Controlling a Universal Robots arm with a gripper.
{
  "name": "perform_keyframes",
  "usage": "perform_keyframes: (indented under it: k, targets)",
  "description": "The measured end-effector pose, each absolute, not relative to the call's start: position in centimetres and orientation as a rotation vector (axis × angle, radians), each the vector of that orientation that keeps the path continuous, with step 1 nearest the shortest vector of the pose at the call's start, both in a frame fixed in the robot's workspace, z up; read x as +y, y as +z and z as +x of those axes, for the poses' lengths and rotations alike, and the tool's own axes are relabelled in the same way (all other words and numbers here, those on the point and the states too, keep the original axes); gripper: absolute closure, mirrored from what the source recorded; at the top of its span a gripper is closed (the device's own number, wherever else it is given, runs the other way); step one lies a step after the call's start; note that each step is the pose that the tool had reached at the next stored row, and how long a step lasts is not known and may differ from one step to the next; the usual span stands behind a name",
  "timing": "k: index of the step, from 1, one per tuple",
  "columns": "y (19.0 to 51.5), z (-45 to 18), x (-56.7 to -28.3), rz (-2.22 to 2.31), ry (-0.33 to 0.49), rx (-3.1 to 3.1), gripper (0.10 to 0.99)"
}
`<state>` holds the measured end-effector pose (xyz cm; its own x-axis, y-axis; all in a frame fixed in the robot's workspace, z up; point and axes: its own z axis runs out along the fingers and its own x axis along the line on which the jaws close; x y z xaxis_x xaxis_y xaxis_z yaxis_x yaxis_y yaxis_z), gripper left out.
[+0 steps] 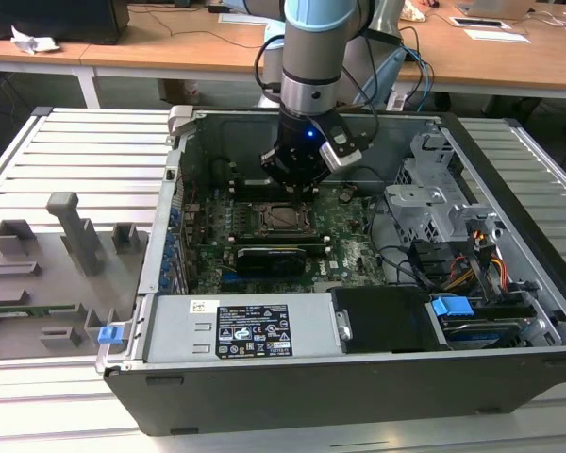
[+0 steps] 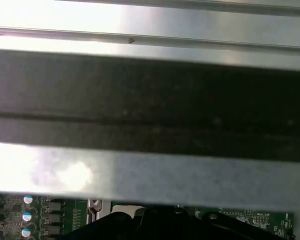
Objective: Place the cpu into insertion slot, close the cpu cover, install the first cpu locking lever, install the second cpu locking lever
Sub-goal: 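Install the second cpu locking lever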
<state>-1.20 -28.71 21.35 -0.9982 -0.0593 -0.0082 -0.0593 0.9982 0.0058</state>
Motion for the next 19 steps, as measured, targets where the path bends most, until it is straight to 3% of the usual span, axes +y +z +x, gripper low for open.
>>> perform_keyframes:
  k: [19]
  targets:
    - [21.35, -1.21, -29.3, -0.093, 0.01, 3.132, 0.98]
